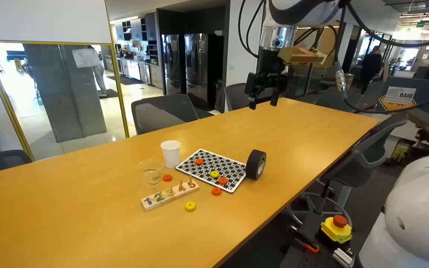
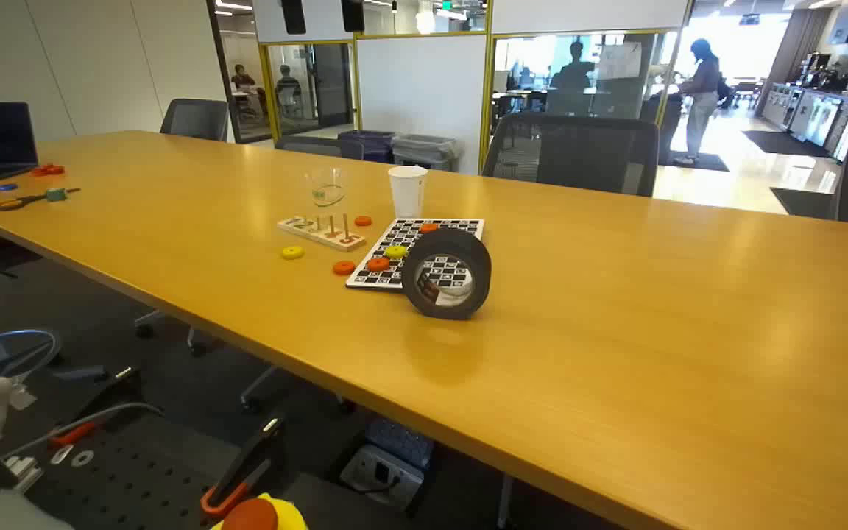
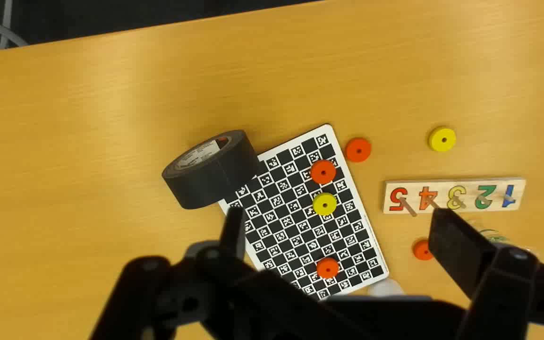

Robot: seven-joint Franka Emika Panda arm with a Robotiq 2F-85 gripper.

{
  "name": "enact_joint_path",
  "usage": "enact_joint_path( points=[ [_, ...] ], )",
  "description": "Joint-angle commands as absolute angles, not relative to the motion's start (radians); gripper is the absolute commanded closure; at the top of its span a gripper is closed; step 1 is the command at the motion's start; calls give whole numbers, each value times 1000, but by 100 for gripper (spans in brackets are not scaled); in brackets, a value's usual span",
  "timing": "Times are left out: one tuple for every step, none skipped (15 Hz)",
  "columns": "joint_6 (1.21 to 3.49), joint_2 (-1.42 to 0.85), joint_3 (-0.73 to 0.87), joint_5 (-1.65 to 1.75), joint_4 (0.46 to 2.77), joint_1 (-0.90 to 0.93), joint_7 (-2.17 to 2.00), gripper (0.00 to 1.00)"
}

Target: Pick up the orange and yellow objects on the table and put them in the two cups

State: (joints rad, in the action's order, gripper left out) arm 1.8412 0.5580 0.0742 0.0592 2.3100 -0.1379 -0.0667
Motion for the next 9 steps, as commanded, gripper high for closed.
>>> enact_joint_path(
  points=[
    [1840,558,78,61,2304,-134,-68,0],
    [1840,560,78,61,2298,-134,-68,0],
    [1840,563,78,61,2295,-134,-68,0],
    [1840,567,78,61,2294,-134,-68,0],
    [1840,569,78,61,2294,-134,-68,0],
    [1840,569,78,61,2294,-134,-68,0],
    [1850,567,77,60,2300,-131,-65,0],
    [1879,560,72,58,2320,-127,-70,0],
    [1893,555,70,55,2334,-122,-68,0]
  ],
)
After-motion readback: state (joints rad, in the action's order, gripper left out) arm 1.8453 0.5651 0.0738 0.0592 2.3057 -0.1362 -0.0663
